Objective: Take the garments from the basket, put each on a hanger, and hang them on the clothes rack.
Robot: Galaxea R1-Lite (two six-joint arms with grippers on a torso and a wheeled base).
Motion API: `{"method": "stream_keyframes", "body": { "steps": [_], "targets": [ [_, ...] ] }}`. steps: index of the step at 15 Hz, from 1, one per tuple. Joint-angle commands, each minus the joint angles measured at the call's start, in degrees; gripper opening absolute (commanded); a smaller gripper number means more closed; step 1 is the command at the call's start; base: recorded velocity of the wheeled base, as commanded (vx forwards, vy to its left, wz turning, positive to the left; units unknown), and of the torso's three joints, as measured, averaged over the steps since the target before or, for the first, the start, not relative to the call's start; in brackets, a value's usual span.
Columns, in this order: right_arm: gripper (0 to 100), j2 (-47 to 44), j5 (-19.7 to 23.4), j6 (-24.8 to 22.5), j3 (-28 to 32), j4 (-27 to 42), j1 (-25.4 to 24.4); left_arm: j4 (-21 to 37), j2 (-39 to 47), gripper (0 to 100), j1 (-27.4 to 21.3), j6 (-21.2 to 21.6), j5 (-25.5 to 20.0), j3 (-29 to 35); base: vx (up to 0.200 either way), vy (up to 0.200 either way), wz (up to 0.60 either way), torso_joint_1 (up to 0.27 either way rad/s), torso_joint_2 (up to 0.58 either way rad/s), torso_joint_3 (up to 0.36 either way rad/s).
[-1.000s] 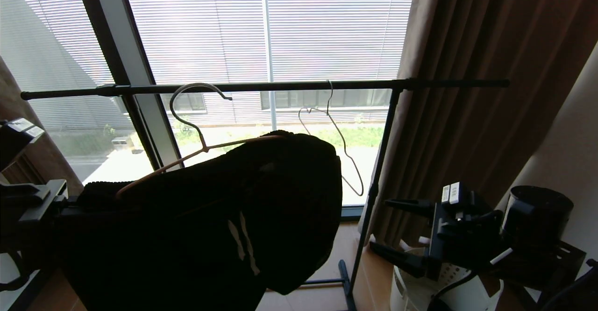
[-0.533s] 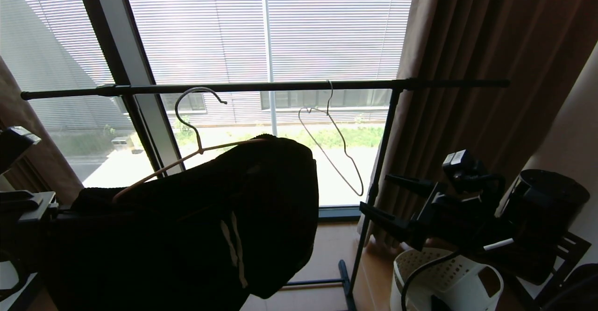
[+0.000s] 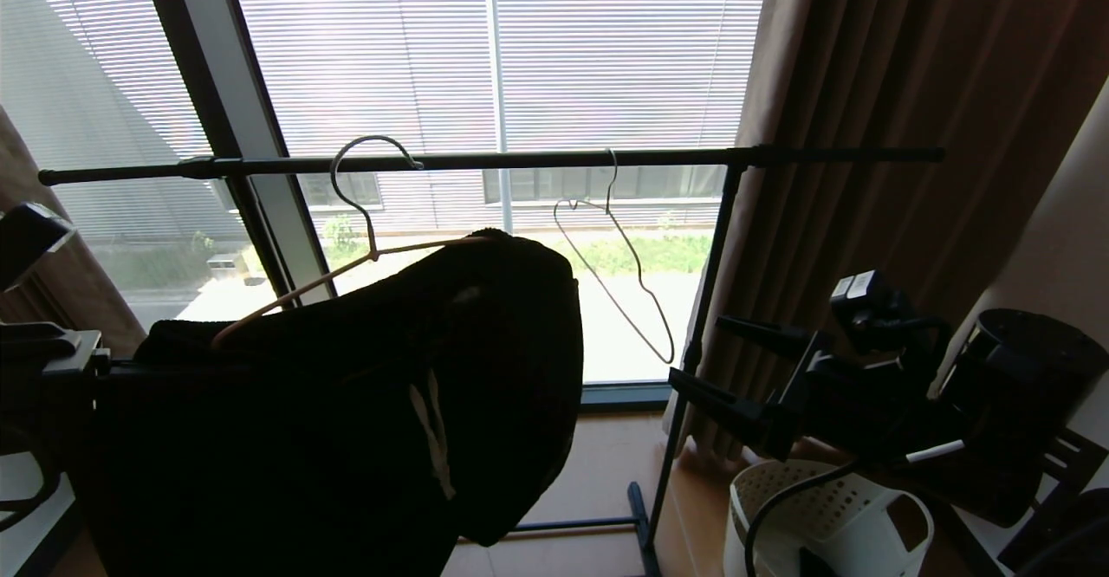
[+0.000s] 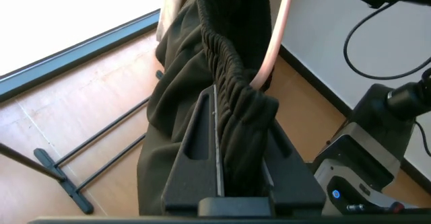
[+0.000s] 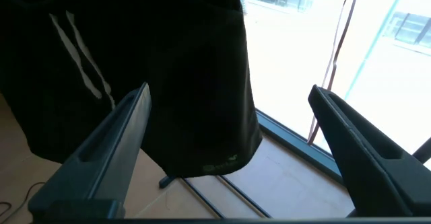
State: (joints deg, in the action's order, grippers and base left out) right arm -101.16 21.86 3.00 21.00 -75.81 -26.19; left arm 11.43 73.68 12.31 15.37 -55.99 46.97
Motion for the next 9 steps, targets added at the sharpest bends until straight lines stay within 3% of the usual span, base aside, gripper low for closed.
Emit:
{"method": "stream_keyframes", "body": {
  "steps": [1,3,8,9],
  "targets": [
    [100,0.1,0.0,0.0,0.0,0.0,0.0,0.0,1.6,0,-0.5,-2.3,2.0,2.4,0.000,0.000,0.00,0.000,0.00,0.000],
    [100,0.1,0.0,-0.1,0.1,0.0,0.0,0.0,2.9,0,-1.0,-4.8,4.5,4.3,0.000,0.000,0.00,0.000,0.00,0.000],
    [100,-0.3,0.0,0.0,0.2,0.1,0.0,0.0,7.7,0,-3.5,-5.5,13.5,8.2,0.000,0.000,0.00,0.000,0.00,0.000],
    [100,-0.3,0.0,0.0,0.3,0.1,0.0,0.0,8.1,0,-3.6,-5.5,13.5,8.8,0.000,0.000,0.00,0.000,0.00,0.000]
  ]
}}
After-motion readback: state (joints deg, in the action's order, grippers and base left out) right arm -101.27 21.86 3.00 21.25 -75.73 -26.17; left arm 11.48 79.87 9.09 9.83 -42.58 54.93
